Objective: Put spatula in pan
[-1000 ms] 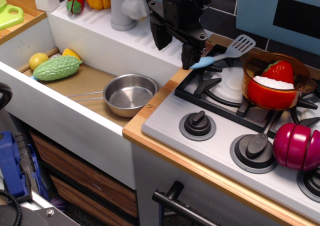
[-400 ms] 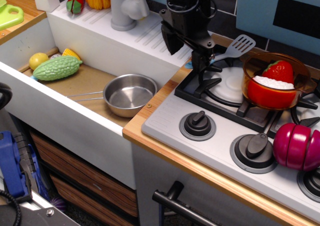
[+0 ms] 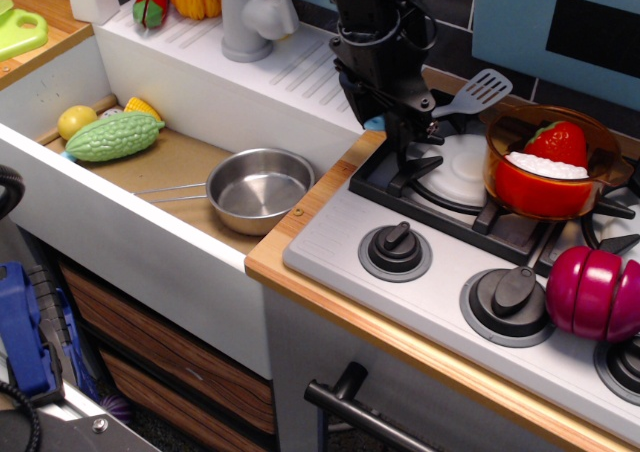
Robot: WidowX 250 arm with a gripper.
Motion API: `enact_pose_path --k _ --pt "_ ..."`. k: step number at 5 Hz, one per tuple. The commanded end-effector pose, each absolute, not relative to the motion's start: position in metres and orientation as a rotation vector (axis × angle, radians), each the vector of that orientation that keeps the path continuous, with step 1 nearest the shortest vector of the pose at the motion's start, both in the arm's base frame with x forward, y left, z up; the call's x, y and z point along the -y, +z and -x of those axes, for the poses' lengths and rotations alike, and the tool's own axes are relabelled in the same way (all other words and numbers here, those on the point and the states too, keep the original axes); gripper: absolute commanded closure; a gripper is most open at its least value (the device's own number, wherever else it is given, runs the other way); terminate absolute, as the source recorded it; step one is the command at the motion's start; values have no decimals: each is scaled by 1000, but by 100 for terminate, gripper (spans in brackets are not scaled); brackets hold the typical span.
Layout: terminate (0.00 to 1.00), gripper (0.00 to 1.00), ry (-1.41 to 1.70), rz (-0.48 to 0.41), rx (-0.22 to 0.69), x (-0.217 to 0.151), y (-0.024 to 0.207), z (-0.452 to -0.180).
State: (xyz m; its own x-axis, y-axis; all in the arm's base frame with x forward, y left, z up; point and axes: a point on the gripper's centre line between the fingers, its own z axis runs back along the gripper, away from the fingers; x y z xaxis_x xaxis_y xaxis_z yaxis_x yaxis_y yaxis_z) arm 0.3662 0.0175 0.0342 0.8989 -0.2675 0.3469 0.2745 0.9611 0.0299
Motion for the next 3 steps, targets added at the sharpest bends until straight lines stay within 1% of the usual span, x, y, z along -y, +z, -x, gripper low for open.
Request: enact_pose_path --k 1,2,3 --pt "0 100 -277 20 373 -20 44 -372" --pt "0 100 -238 3 331 -21 52 -365" --pt "0 100 -140 -70 221 -28 63 -359"
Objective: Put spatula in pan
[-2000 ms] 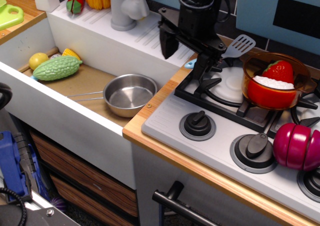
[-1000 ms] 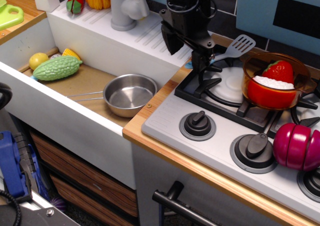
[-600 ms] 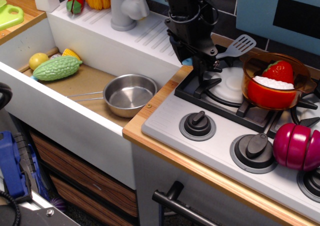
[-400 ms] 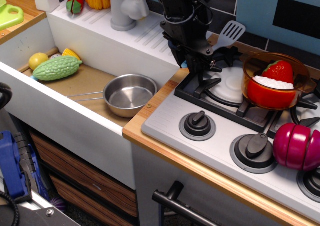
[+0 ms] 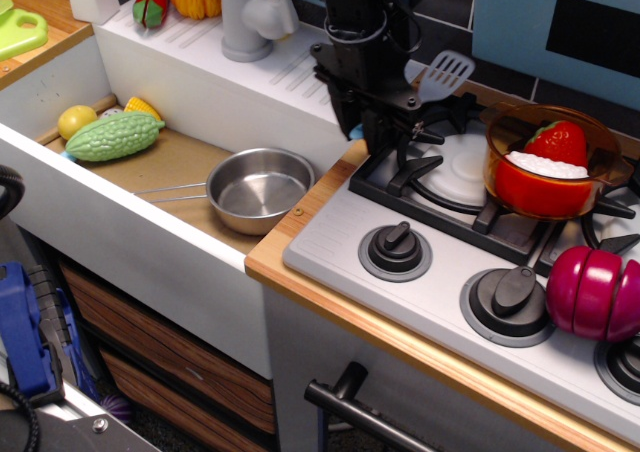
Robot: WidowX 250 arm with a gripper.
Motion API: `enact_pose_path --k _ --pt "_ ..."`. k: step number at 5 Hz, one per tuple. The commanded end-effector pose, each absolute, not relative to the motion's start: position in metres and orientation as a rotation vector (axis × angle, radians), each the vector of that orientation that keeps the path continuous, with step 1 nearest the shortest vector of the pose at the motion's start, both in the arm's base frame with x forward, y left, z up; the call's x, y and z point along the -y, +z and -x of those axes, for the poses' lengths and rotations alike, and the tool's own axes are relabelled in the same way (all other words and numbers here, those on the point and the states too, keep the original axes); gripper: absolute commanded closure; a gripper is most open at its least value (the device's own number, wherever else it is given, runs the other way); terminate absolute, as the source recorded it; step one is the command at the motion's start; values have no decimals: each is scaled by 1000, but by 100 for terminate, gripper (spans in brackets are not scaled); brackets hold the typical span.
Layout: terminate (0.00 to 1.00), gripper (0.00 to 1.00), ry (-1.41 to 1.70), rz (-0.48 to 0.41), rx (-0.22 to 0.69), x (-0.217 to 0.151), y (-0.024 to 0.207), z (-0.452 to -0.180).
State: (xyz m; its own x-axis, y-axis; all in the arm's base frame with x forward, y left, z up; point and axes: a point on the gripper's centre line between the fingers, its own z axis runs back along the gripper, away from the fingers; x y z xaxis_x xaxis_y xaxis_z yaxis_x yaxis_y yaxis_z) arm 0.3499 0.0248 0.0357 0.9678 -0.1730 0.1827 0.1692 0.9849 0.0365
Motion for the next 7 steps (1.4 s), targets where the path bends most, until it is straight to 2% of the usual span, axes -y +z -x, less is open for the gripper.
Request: enact_pose_path --k 1,2,3,4,6,7 --pt "0 100 -76 -144 141 -43 62 -345" --pt "0 100 129 -216 86 -57 56 -331" --pt "0 100 253 -287 69 -66 56 -315" --pt "0 100 392 -294 77 -79 53 -303" --pt "0 100 536 -263 107 -106 29 -288" --pt "0 0 546 -253 135 -108 21 -291"
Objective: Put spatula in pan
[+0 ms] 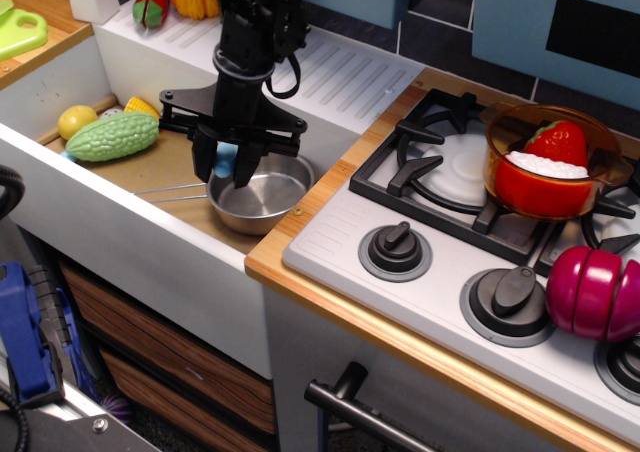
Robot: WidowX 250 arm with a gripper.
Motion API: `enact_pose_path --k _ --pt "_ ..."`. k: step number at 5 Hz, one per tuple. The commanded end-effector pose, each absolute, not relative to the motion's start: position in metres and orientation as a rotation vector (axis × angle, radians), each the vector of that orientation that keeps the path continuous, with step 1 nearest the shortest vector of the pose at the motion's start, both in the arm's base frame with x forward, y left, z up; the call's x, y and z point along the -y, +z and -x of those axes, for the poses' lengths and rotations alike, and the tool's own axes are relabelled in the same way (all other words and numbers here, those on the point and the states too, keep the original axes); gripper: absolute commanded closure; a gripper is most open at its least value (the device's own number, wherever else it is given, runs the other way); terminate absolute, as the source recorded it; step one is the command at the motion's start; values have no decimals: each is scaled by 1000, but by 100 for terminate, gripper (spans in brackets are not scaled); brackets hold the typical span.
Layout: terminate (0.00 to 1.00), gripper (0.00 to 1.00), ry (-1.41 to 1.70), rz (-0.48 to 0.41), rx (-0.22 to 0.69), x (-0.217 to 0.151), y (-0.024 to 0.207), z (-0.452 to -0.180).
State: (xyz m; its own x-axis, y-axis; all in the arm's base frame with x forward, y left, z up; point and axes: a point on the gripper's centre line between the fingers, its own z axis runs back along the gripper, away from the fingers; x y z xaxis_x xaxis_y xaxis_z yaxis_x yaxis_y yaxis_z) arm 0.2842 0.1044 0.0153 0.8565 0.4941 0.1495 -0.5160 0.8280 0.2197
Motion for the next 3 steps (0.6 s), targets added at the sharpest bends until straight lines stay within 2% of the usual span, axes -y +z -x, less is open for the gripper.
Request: enact_pose_path --k 1,2,3 --pt "0 0 546 -253 135 -108 21 -291" --pt "0 0 546 -253 135 -108 21 -291" --pt "100 0 546 -253 135 -108 21 -291"
